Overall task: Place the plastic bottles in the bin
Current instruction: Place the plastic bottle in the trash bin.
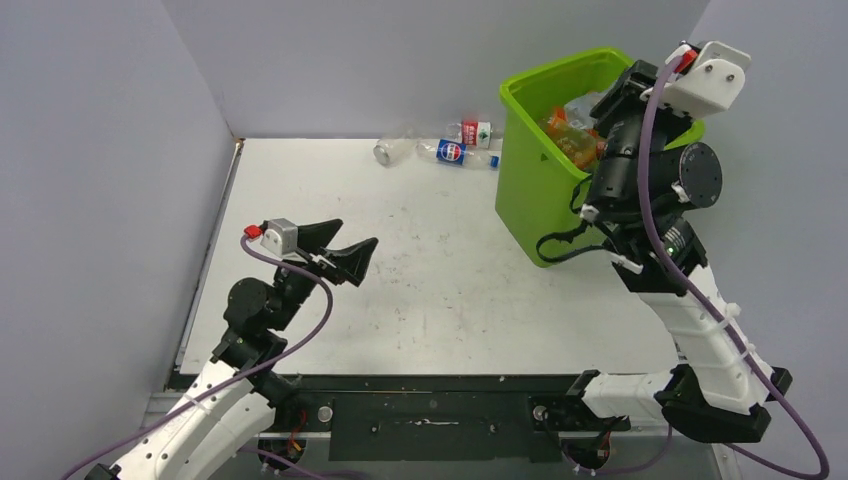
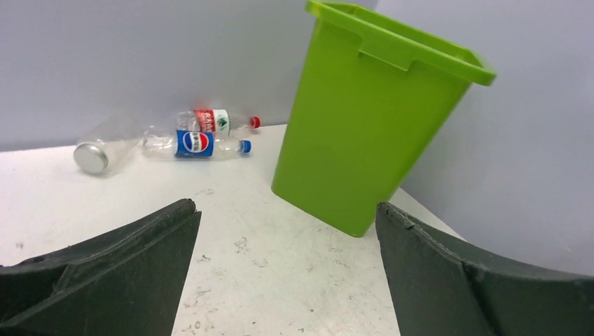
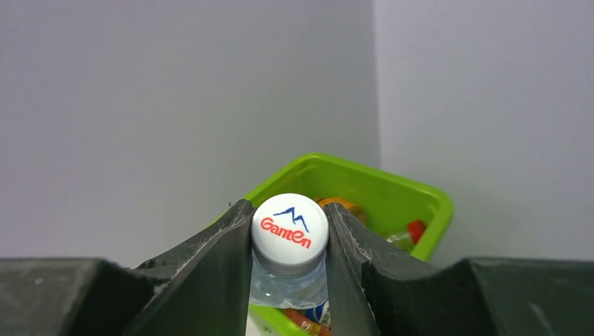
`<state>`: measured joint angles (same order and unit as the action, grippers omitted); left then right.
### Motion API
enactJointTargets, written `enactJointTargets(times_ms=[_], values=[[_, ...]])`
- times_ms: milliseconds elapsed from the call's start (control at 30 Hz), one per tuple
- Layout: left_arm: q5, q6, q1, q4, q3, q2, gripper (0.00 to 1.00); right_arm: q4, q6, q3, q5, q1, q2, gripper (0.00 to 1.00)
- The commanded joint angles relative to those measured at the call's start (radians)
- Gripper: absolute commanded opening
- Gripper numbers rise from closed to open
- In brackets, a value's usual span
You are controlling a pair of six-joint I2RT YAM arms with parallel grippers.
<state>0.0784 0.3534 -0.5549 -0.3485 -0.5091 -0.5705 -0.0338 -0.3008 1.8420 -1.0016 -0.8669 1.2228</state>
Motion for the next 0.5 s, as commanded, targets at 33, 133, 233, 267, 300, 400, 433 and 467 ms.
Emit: enactJointTargets(times_ms=[33, 133, 233, 267, 300, 400, 433, 467], values=[[-0.137, 0.049, 0.015, 0.015, -0.032, 0.023, 0.96, 0.173, -0.054, -0.004, -0.12, 0.197, 0.1, 0.05], [-0.184, 0.054, 0.018, 0.018, -0.024, 0.03, 0.96, 0.179, 0.018, -0.022, -0.111, 0.342, 0.134, 0.05], [-0.23, 0.05, 0.019, 0.05, -0.033, 0.024, 0.96, 0.102, 0.096, 0.0, -0.084, 0.378, 0.171, 0.55], [-0.249, 0.049, 0.019, 0.063, -0.037, 0.022, 0.96, 0.052, 0.127, 0.024, -0.068, 0.376, 0.185, 0.86], [-0.258, 0.045, 0.018, 0.078, -0.043, 0.019, 0.96, 0.0, 0.16, 0.05, -0.056, 0.364, 0.193, 0.99], [-0.278, 0.039, 0.018, 0.099, -0.049, 0.021, 0.96, -0.012, 0.156, 0.081, -0.05, 0.272, 0.193, 0.9], [-0.284, 0.039, 0.018, 0.093, -0.046, 0.022, 0.96, 0.008, 0.135, 0.082, -0.049, 0.227, 0.184, 0.9], [-0.294, 0.041, 0.018, 0.085, -0.04, 0.023, 0.96, 0.012, 0.128, 0.082, -0.035, 0.177, 0.171, 0.9]])
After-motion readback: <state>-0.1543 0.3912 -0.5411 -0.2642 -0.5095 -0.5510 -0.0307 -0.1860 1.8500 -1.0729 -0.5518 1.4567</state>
